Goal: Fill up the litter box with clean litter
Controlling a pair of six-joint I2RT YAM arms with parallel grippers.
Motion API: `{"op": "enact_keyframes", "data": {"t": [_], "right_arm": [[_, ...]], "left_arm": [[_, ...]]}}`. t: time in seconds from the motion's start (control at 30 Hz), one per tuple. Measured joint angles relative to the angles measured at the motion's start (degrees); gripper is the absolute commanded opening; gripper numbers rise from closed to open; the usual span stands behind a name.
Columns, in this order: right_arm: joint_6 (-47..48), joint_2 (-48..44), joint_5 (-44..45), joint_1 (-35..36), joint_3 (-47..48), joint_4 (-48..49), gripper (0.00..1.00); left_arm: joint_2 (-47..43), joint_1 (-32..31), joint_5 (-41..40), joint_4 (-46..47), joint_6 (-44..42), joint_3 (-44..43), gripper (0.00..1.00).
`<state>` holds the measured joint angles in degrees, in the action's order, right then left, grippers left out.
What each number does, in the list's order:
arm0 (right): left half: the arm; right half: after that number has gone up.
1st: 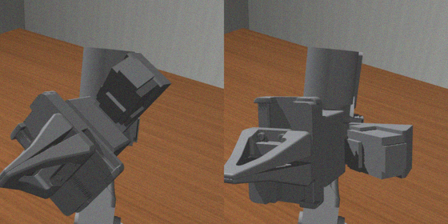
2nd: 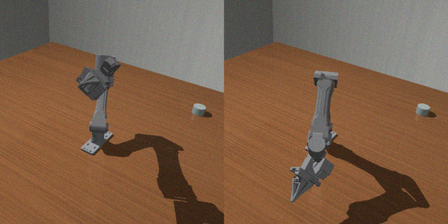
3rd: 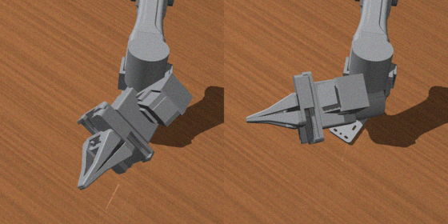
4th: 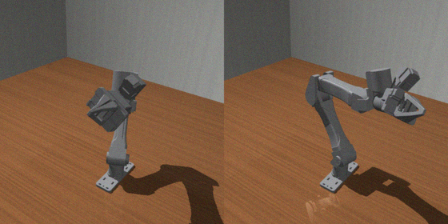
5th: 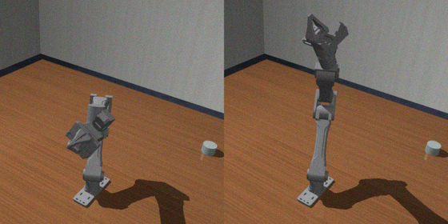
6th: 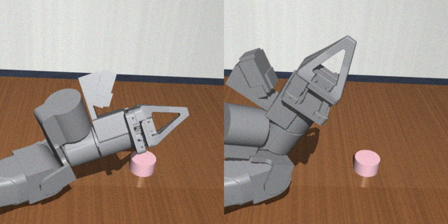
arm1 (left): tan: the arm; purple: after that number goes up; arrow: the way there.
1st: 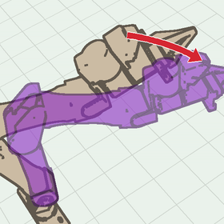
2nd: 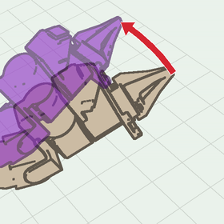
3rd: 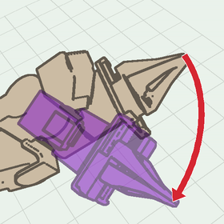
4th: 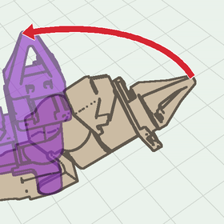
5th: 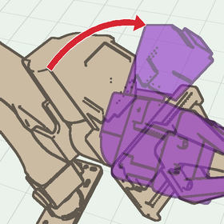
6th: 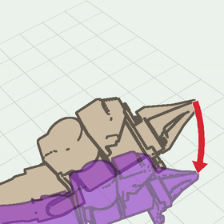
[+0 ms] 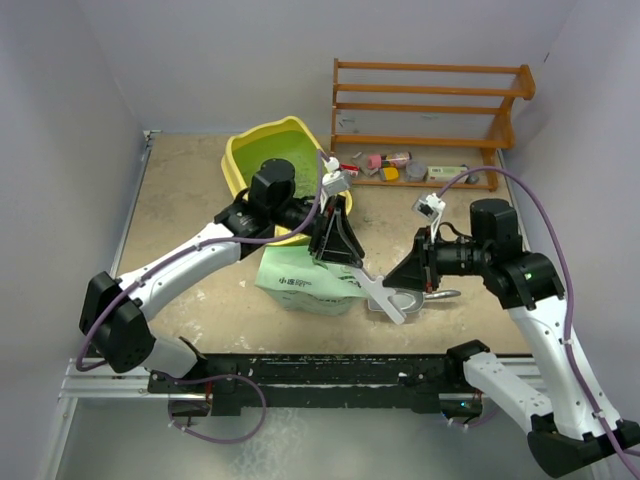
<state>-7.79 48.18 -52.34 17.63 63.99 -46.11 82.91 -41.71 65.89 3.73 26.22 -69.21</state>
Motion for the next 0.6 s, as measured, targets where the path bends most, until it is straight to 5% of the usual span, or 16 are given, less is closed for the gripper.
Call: {"op": "enact_keyframes", "data": {"t": [0.4,0.6], "right_arm": [[5.9,0.0,16.8,2.8,2.6,-6.4,0.0],[9.7,7.6,34.4,17.3,8.3,-7.6,0.0]], "left_arm": [[-9.9,0.0,-24.9,-31.4,-24.2,-5.7,0.43],[-14.7,-0.3,-33.1,-40.0,-30.3,-5.1,0.43]]}}
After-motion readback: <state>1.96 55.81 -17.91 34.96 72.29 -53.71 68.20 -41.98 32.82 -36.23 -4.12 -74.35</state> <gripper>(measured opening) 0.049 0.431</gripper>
